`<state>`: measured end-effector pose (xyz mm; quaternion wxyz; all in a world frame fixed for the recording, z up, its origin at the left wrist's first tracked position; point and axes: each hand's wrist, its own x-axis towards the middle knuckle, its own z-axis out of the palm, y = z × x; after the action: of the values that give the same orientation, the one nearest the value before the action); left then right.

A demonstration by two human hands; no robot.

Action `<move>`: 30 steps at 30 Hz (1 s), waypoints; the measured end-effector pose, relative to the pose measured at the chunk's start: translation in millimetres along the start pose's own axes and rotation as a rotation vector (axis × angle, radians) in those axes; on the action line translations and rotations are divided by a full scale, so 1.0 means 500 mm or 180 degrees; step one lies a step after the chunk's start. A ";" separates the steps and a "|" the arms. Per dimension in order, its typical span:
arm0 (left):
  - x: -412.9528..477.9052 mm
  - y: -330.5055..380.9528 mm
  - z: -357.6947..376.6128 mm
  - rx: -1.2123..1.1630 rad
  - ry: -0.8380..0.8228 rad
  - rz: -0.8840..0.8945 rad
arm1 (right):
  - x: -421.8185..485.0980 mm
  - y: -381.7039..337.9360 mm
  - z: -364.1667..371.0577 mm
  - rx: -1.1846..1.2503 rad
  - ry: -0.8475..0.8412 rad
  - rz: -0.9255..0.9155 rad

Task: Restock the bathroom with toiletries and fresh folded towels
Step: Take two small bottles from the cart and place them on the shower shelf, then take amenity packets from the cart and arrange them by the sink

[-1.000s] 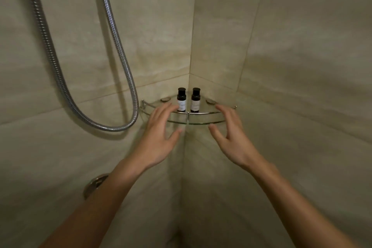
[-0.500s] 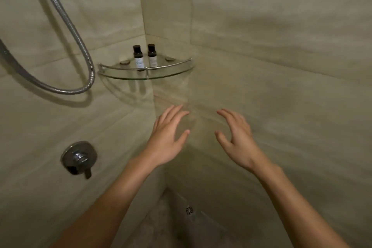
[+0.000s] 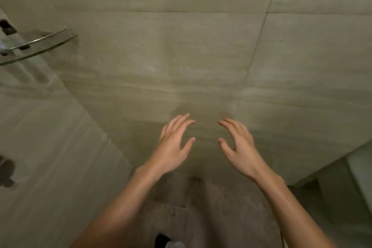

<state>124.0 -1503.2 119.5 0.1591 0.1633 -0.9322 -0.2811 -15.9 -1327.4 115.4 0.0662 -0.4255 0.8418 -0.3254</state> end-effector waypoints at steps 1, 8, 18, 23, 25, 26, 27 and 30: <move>-0.003 0.025 0.027 0.0008 -0.0091 0.0066 | -0.029 0.025 -0.012 0.0005 0.0013 0.0101; -0.004 0.182 0.184 -0.0018 -0.0664 0.0492 | -0.207 0.175 -0.088 0.0033 0.0195 0.0705; 0.058 0.372 0.380 0.0008 -0.1470 0.1439 | -0.383 0.318 -0.203 -0.0051 0.0842 0.1743; 0.104 0.454 0.479 -0.0142 -0.1864 0.1955 | -0.456 0.362 -0.243 -0.0024 0.1301 0.2246; 0.121 0.483 0.520 -0.0218 -0.1999 0.2179 | -0.481 0.377 -0.256 -0.0020 0.1431 0.2426; 0.128 0.497 0.540 -0.0244 -0.2062 0.2290 | -0.491 0.382 -0.262 -0.0046 0.1510 0.2533; 0.132 0.510 0.559 -0.0271 -0.2135 0.2397 | -0.502 0.386 -0.267 -0.0082 0.1592 0.2662; 0.134 0.552 0.609 -0.0418 -0.2403 0.2685 | -0.533 0.378 -0.278 -0.0122 0.1805 0.3054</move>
<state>-113.8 -1168.1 51.1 -0.0768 -0.3451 -0.8895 -0.2895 -29.2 -976.0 65.4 -0.0300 0.1085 0.9318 -0.3451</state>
